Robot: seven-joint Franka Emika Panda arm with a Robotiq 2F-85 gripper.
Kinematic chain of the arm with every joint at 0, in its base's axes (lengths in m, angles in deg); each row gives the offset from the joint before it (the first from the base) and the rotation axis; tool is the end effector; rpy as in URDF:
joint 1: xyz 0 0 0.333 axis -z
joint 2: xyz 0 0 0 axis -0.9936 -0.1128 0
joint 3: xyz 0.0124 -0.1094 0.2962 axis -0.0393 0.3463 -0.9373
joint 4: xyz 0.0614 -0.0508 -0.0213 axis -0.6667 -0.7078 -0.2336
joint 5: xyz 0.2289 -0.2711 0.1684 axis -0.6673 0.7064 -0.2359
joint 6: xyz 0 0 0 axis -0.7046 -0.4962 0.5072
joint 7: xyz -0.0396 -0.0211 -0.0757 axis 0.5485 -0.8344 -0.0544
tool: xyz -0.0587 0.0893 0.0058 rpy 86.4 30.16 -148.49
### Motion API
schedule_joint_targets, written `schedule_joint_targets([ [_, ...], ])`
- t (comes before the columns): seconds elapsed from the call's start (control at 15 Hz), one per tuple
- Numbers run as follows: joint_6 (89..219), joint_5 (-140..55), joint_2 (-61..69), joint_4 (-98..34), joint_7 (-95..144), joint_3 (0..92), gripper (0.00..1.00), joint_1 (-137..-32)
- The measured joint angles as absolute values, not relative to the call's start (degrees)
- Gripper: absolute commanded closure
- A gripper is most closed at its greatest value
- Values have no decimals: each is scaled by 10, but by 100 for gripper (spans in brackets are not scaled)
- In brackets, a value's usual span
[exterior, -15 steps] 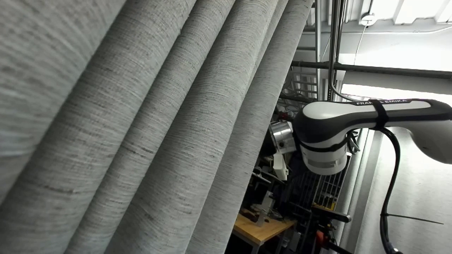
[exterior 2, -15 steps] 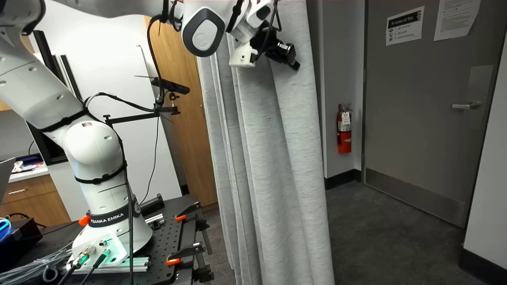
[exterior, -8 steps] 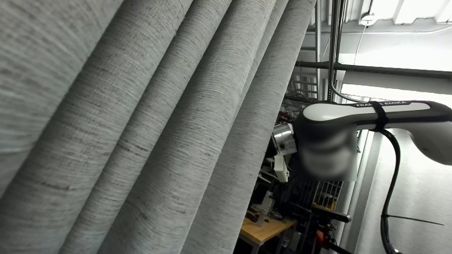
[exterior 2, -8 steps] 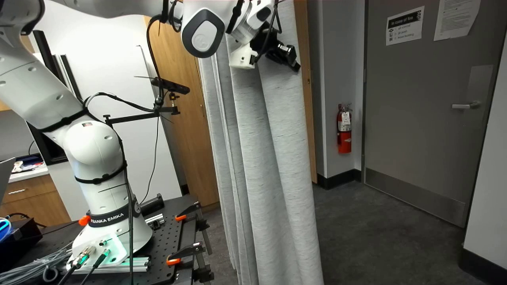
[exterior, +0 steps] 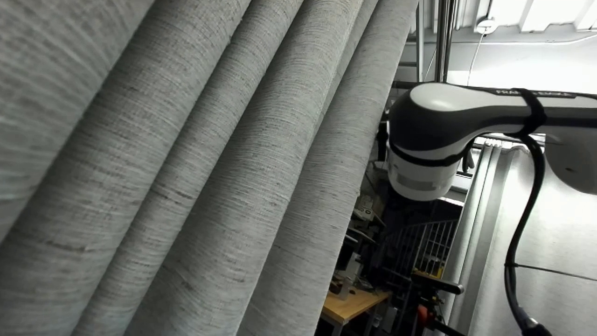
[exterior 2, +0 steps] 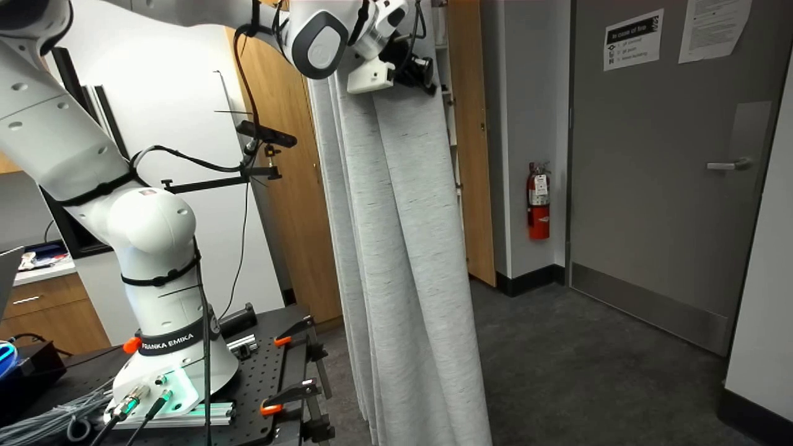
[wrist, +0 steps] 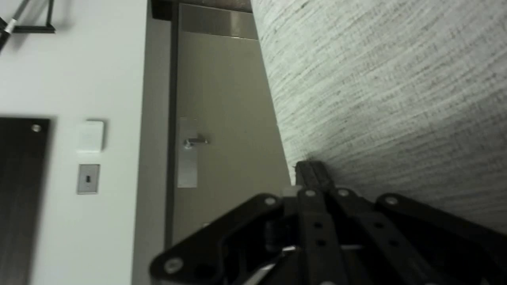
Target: Draw the curtains open
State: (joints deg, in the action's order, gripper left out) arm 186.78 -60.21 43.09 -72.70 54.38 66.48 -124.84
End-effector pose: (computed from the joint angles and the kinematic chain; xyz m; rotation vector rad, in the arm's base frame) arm 0.4813 0.1012 0.5904 -2.4966 -0.5788 -1.3258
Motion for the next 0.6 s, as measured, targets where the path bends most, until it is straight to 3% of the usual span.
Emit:
schedule_joint_targets([
  [0.6,1867,-528,382,-660,549,527,100,-1327],
])
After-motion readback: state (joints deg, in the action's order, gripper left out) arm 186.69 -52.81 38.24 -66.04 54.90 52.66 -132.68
